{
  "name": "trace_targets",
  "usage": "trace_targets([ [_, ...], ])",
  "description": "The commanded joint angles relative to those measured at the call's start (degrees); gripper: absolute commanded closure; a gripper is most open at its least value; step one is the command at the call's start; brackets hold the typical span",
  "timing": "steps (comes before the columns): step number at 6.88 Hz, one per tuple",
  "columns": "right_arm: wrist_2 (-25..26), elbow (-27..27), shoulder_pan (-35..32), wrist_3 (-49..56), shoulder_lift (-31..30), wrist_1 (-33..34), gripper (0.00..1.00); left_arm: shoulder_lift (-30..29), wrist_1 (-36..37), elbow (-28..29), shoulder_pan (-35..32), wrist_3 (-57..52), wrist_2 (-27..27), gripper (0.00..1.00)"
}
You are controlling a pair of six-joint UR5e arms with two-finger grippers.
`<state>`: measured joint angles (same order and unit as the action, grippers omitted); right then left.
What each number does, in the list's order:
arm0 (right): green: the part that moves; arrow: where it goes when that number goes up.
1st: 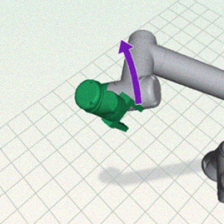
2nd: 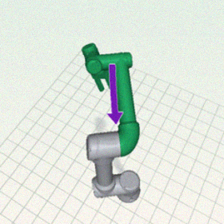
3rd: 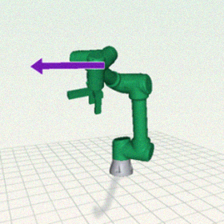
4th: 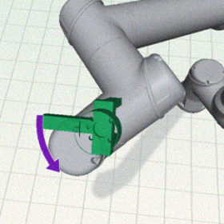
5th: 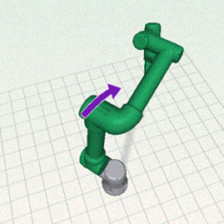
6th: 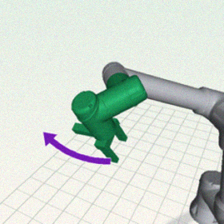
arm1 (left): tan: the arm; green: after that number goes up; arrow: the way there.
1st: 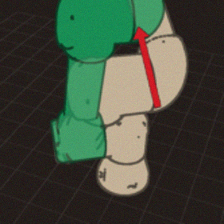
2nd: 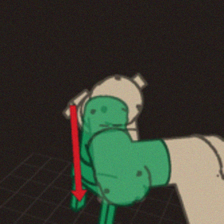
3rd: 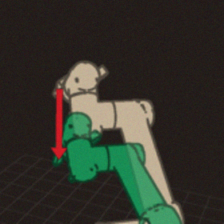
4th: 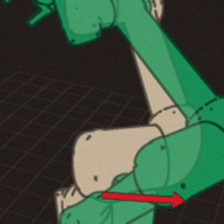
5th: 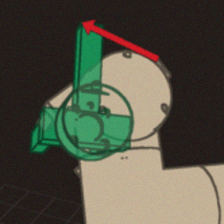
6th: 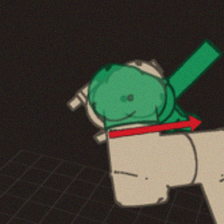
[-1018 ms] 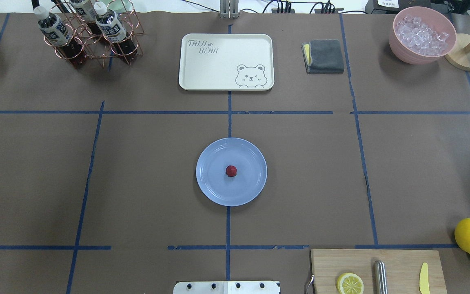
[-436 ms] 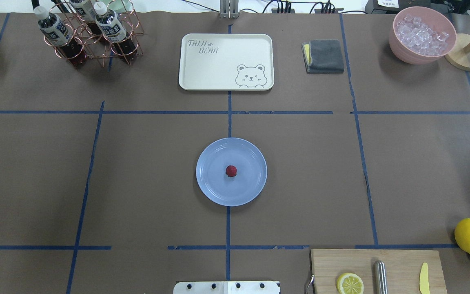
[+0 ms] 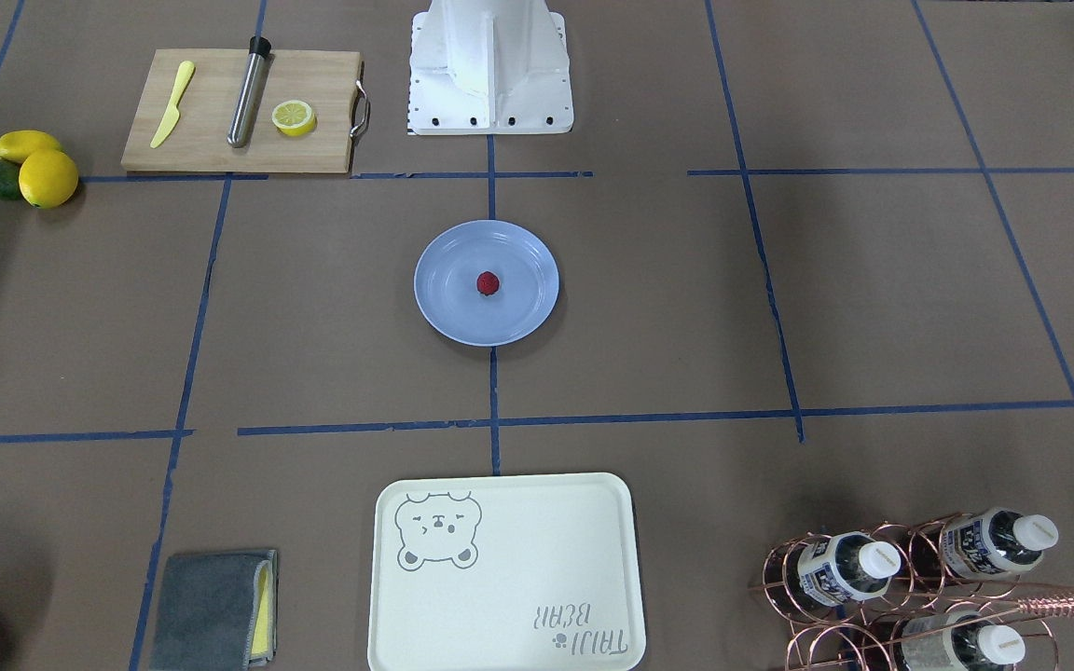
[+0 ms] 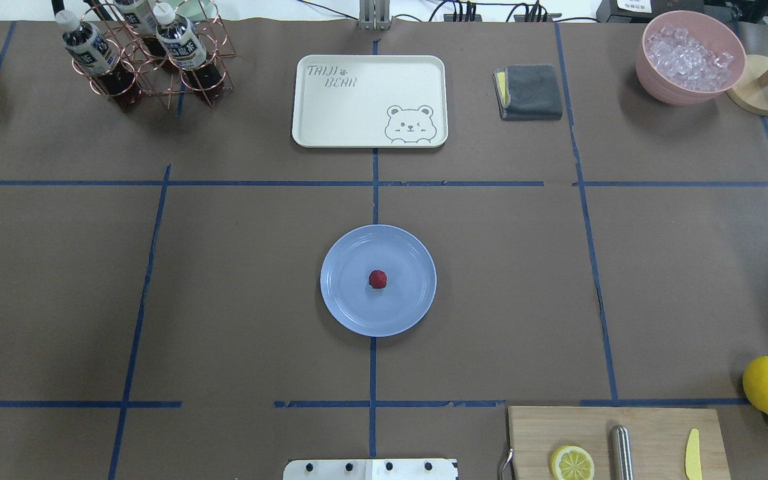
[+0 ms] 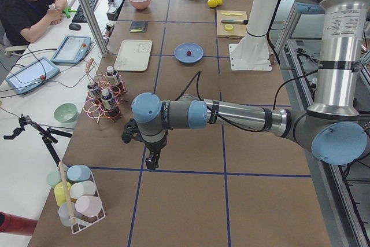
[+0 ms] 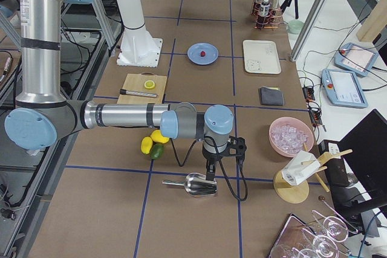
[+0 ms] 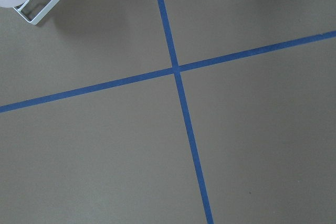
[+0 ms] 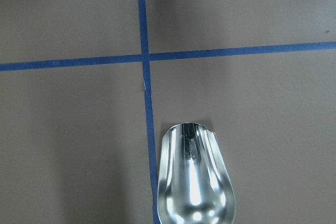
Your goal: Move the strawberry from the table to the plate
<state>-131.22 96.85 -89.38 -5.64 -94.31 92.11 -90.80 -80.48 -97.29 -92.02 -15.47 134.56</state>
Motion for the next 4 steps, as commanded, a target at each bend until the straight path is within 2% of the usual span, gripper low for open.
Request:
trace_targets([
  [1,0.0,0.0,0.09,-0.07,0.0,0.0,0.0,-0.16,-0.03,0.0,0.0,-0.09,0.0,0.0],
  [4,0.0,-0.09,0.09,-0.07,0.0,0.0,0.0,-0.16,-1.43,0.18,0.0,0.0,0.0,0.0],
])
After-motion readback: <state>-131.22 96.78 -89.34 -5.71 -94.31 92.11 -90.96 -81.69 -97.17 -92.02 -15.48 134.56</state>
